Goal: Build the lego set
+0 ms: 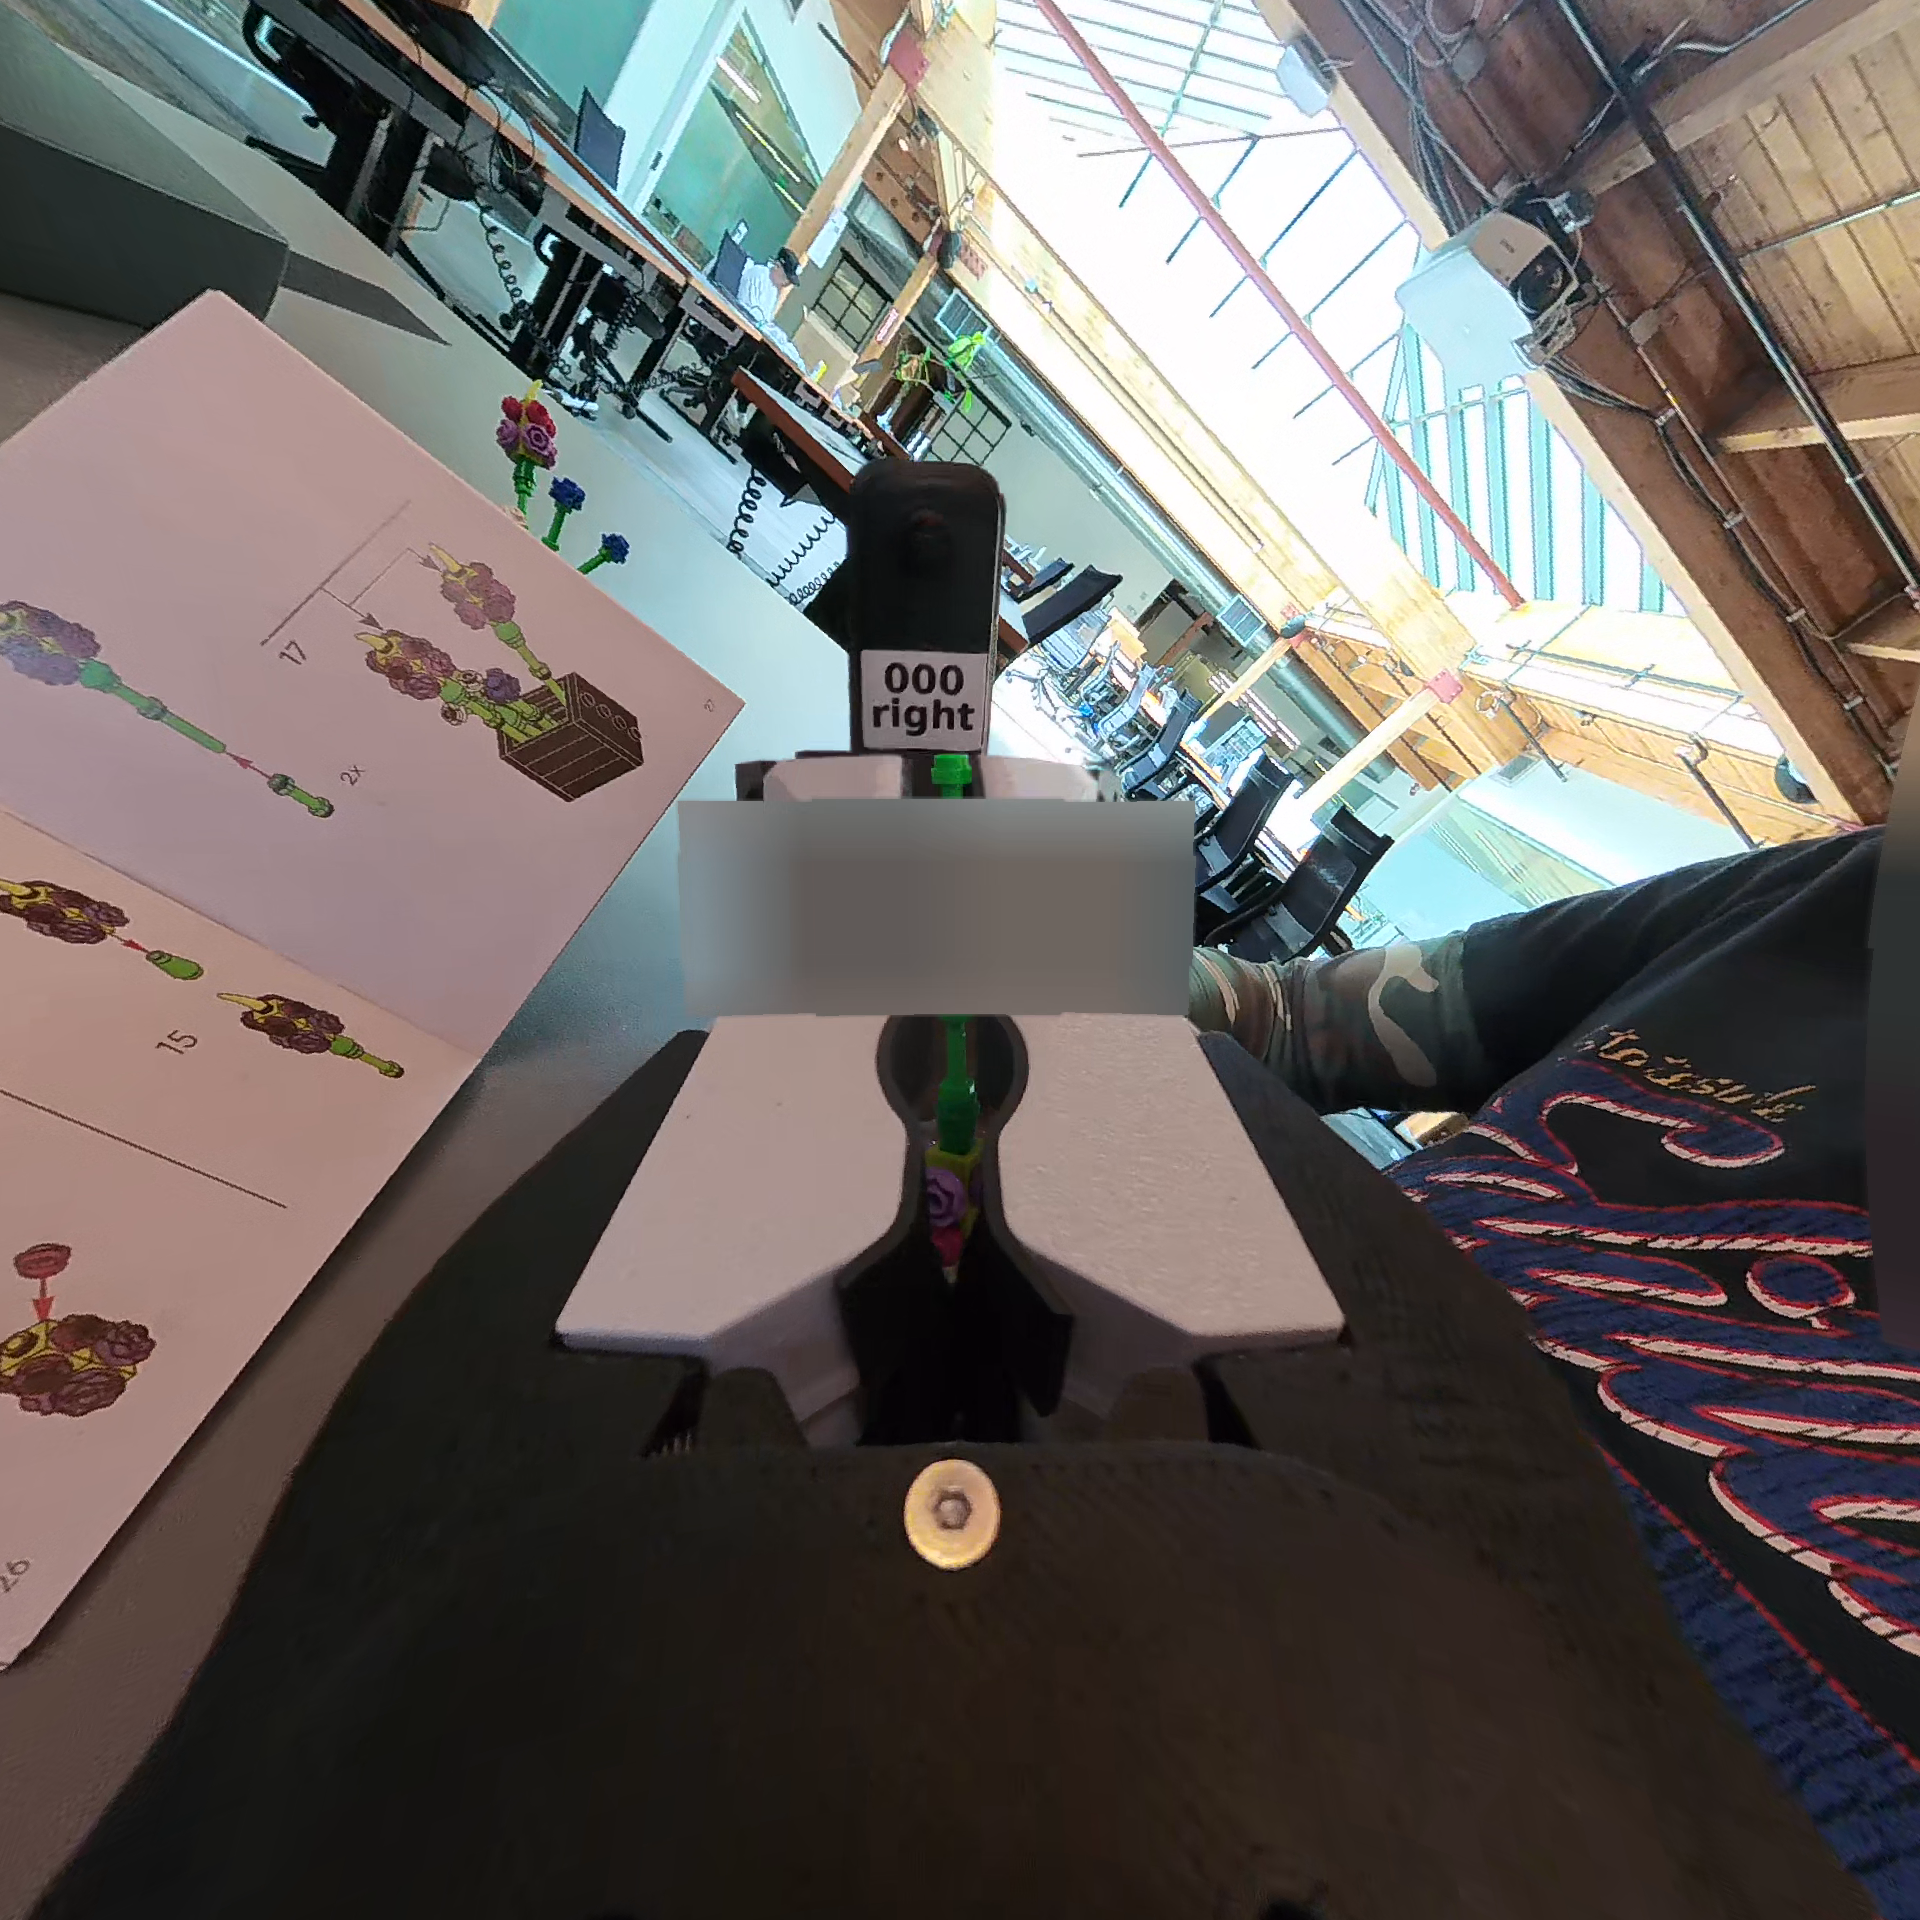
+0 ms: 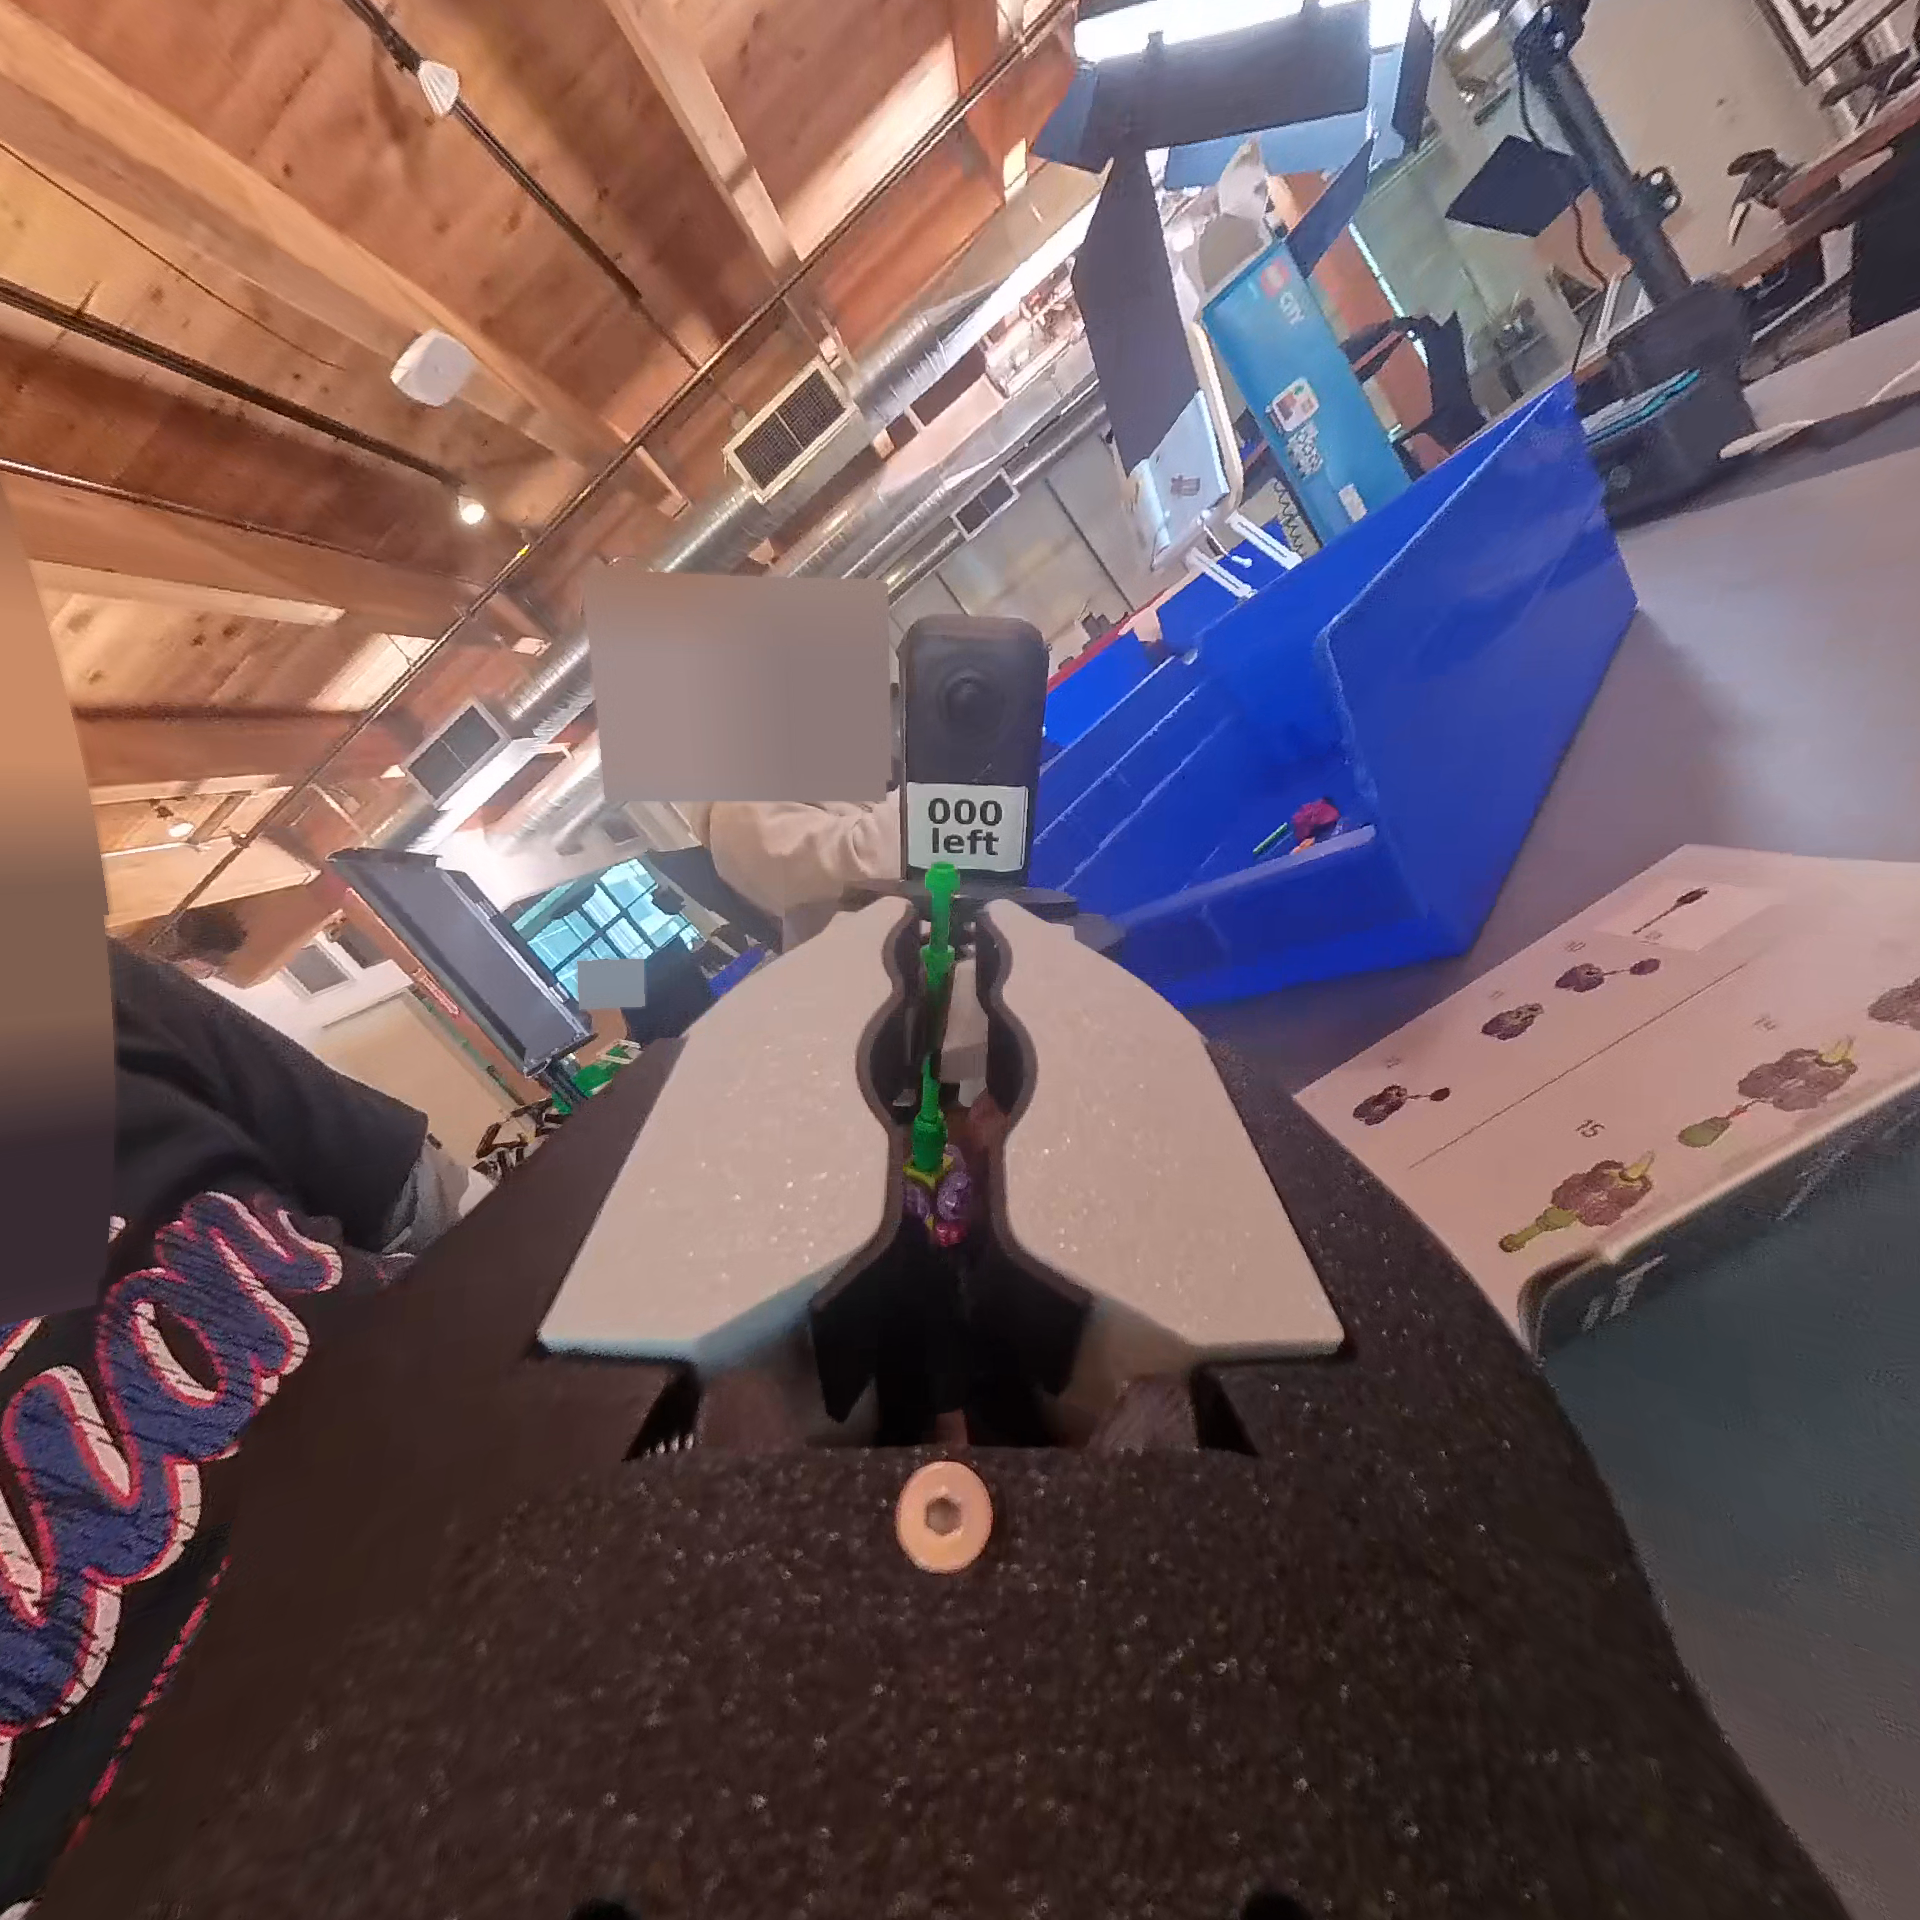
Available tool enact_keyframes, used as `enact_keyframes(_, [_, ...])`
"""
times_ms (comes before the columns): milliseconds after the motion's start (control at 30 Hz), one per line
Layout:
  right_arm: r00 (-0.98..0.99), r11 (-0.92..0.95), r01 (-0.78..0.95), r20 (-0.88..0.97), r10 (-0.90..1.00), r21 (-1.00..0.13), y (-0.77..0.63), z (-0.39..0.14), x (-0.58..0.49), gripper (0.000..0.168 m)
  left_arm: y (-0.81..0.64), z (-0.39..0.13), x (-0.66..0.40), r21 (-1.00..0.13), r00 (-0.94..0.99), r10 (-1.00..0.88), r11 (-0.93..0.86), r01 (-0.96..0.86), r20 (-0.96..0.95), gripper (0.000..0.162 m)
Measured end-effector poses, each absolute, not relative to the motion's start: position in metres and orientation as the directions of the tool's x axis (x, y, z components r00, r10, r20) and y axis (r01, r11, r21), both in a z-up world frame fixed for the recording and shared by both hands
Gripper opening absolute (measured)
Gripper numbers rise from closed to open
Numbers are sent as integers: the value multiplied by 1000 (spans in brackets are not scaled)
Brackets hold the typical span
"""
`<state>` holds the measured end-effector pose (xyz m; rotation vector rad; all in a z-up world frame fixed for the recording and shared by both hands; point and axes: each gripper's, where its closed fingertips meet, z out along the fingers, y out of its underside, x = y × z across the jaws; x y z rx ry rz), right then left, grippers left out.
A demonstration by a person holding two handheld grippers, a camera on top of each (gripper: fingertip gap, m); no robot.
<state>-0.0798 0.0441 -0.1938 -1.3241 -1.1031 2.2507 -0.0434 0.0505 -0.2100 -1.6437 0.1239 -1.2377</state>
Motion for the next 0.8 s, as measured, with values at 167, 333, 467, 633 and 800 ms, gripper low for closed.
enact_keyframes(167, [-537,-637,129,-593,599,-760,41,-195,-79,4,51,-213,-43,-771,494,-592,-459,441,636,2])
enact_keyframes(333, [-533,-629,163,-604,593,-760,39,-198,-79,4,51,-214,-43,-785,522,-587,-443,433,619,1])
enact_keyframes(467, [-511,-592,166,-582,633,-789,39,-202,-79,4,52,-218,-43,-784,532,-576,-454,423,620,0])
enact_keyframes(633, [-559,-660,145,-611,560,-737,42,-191,-75,4,53,-210,-40,-767,472,-607,-467,440,640,7])
enact_keyframes(800, [-561,-747,51,-638,528,-663,66,-178,-68,3,51,-211,-34,-765,450,-620,-498,408,643,27])
